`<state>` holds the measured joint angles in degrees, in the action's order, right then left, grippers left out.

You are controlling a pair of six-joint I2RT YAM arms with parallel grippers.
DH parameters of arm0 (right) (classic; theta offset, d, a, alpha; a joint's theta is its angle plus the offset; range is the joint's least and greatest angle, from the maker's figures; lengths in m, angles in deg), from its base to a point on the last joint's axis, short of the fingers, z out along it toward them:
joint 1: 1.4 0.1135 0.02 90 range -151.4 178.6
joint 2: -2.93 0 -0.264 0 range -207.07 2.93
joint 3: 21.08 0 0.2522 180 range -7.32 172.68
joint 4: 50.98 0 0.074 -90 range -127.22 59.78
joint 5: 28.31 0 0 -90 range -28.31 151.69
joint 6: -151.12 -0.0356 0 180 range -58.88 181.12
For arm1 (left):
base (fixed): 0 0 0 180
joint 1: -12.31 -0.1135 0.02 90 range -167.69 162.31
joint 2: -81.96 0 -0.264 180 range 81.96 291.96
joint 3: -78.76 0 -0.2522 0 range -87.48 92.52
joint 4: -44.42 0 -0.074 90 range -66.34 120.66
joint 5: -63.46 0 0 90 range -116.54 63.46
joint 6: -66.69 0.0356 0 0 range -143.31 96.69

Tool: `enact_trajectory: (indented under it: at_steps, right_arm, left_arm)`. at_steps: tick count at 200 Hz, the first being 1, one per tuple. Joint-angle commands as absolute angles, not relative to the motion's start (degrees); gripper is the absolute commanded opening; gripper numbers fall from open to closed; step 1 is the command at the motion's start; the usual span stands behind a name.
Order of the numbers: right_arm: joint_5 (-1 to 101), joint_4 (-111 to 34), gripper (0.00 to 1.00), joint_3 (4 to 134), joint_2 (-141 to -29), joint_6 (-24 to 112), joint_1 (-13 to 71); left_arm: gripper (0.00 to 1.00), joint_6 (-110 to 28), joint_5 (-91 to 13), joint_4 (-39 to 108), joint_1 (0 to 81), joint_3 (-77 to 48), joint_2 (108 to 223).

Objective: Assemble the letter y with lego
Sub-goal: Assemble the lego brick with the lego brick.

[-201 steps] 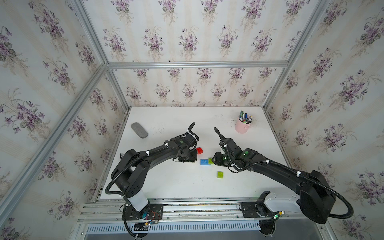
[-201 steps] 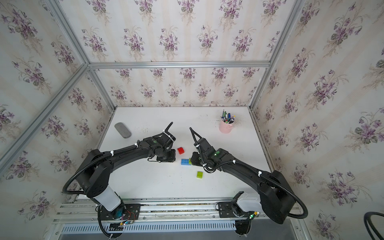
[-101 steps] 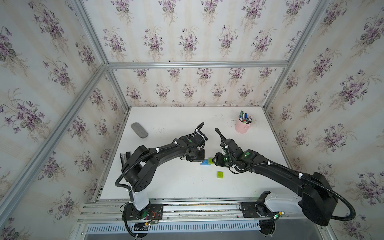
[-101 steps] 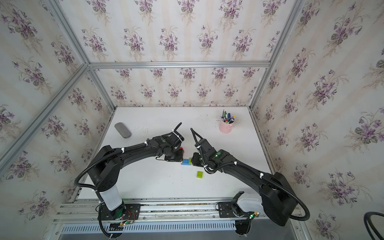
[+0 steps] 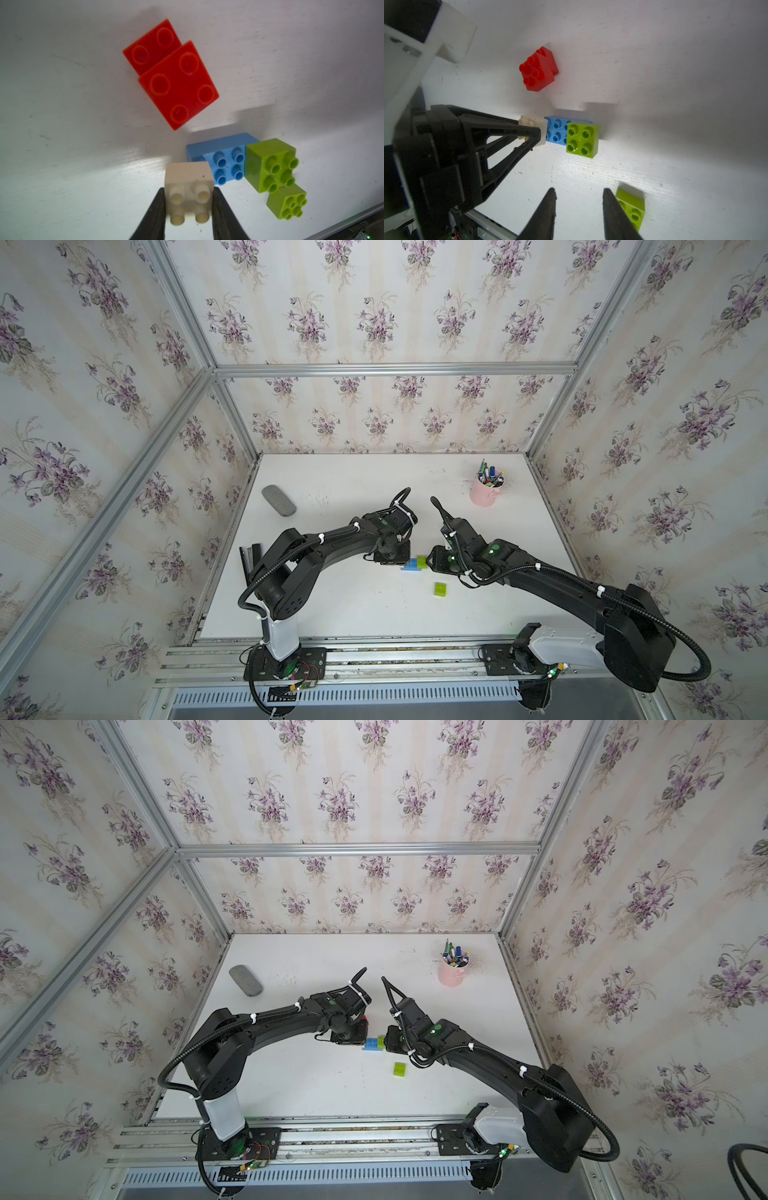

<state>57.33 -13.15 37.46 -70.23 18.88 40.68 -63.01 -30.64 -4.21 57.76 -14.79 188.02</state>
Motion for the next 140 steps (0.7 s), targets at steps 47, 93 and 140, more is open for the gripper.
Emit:
enact_trajectory:
  at_steps: [47, 93, 140]
  right_arm:
    - [58.4, -13.2, 0.39, 38.0, -70.4, 18.0, 40.7]
    - [58.7, -12.9, 0.39, 37.7, -69.9, 18.0, 40.7]
    - [59.6, -12.6, 0.39, 37.2, -69.4, 17.6, 40.7]
  left_arm:
    - [0.17, -64.4, -29.4, -5.5, 58.1, -13.6, 188.7]
    - [0.16, -65.0, -28.9, -5.9, 58.5, -13.2, 190.2]
    - [0.13, -65.0, -26.5, -7.9, 59.4, -11.9, 191.3]
